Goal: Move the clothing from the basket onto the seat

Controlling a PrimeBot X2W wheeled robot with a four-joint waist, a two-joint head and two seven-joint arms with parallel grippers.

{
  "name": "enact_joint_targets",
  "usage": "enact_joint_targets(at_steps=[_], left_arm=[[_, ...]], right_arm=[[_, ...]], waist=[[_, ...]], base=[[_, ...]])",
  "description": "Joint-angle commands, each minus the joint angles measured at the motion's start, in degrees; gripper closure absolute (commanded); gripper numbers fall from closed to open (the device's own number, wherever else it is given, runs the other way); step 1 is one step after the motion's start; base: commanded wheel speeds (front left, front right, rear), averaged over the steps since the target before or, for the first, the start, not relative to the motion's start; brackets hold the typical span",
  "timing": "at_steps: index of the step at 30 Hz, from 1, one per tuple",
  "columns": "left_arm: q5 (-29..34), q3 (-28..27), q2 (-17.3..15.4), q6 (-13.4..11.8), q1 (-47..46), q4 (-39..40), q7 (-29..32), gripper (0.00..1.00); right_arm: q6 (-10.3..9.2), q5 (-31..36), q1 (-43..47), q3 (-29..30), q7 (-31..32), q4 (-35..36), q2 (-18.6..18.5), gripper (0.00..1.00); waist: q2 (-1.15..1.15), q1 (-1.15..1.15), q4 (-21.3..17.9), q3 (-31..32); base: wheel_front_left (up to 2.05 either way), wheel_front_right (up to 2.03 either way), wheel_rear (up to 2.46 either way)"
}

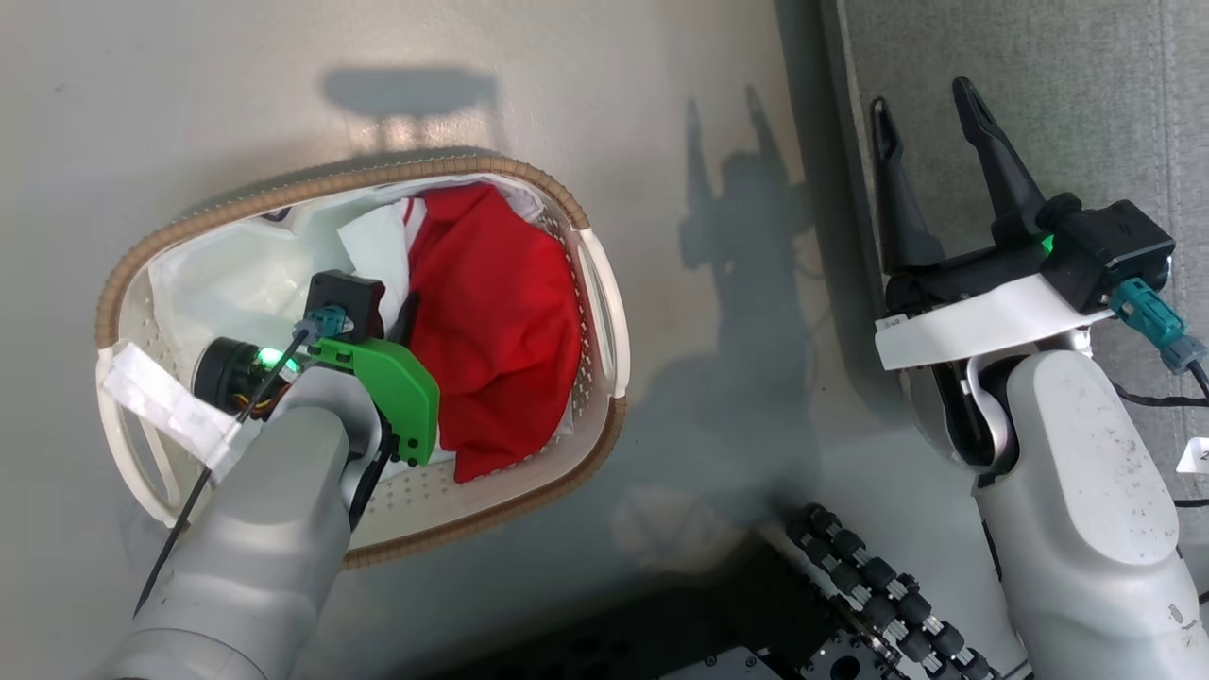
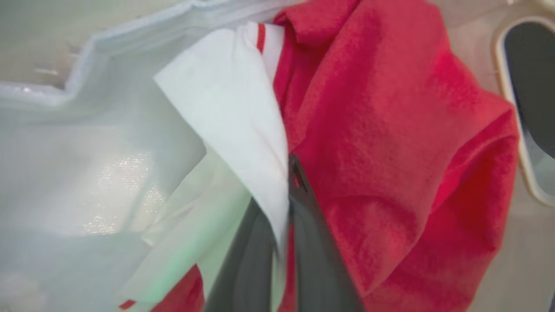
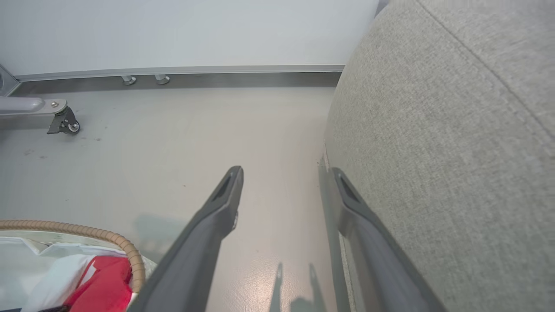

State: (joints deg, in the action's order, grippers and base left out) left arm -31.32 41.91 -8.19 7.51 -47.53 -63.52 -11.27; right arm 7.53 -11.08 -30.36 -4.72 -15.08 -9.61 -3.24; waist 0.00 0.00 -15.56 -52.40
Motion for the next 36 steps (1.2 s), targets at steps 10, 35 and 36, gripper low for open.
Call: enact_joint_targets(at_steps=[10, 35, 36], left_arm=[[-7.28, 5.06, -1.29, -0.05, 4.63, 2.18, -3.51, 1.00], [3.79, -11.92, 1.10, -0.05, 25.93, 32.01, -3.96, 1.00], [4.60, -13.16, 1.24, -0.05, 26.78, 33.69, -3.95, 1.00]], right_arm=[[-0.08, -0.21, 0.40, -0.37, -0.13, -1.45, 0.15, 0.00], [-0.08, 0.27, 12.92, 1.44, -0.13, -5.15, -2.07, 0.00], [-0.08, 0.31, 13.44, 1.35, -0.13, -5.21, -2.07, 0.00]], waist=[[0.00, 0.00, 0.75, 10.73], [0.00, 0.00, 12.00, 37.76], [0.00, 0.00, 12.28, 38.53]], base=[[0.00, 0.00, 0.00], [0.00, 0.00, 0.00], [0.00, 0.00, 0.00]])
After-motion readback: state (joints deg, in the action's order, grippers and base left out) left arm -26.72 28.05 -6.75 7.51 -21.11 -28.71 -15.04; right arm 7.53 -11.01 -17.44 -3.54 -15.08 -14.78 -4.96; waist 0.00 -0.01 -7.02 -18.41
